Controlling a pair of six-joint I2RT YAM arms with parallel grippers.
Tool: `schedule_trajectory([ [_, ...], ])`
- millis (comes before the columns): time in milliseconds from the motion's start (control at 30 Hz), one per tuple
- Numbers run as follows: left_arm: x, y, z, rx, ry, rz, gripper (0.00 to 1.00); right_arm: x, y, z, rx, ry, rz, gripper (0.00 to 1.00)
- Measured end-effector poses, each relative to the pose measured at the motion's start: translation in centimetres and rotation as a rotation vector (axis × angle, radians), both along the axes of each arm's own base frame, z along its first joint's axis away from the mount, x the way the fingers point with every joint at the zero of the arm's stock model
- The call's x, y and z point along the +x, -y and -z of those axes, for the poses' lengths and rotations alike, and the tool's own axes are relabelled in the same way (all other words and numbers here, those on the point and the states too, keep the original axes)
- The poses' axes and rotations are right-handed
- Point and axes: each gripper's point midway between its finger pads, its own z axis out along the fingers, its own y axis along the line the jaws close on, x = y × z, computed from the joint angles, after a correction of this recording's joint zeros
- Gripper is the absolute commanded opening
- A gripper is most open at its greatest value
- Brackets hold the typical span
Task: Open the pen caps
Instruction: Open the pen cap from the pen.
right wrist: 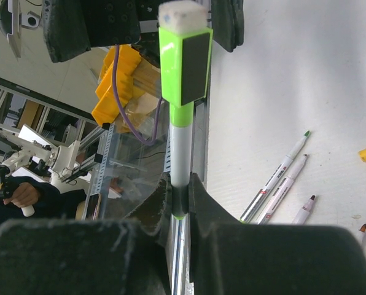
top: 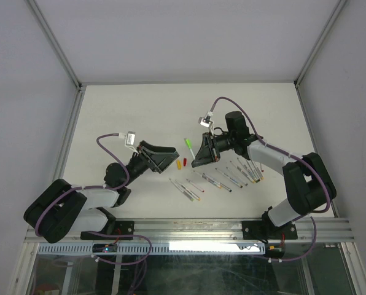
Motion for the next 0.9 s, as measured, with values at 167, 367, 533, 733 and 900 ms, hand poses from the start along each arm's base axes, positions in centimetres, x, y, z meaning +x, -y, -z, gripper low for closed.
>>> schedule_trajectory([
  [167, 0.1, 0.1, -0.2, -0.002, 0.003, 0.000, 0.98, 0.0, 0.0, 0.0, 0.001, 0.000, -0.002, 0.00],
  [367, 0.4, 0.4, 0.2, 0.002, -0.010, 0.005, 0.97, -0.1, 0.0, 0.0, 0.003, -0.001, -0.004, 0.00],
  [533, 0.9, 1.1, 0.4, 0.005, -0.028, 0.028, 0.95, -0.1, 0.1, -0.1, 0.005, -0.002, -0.007, 0.00],
  [733, 1.7, 2.2, 0.8, 0.012, -0.045, 0.042, 0.86, -0.3, 0.1, -0.2, 0.010, -0.005, -0.016, 0.00],
  [900, 2.8, 3.6, 1.3, 0.021, -0.060, 0.057, 0.68, -0.3, 0.1, -0.2, 0.012, -0.006, -0.019, 0.00],
])
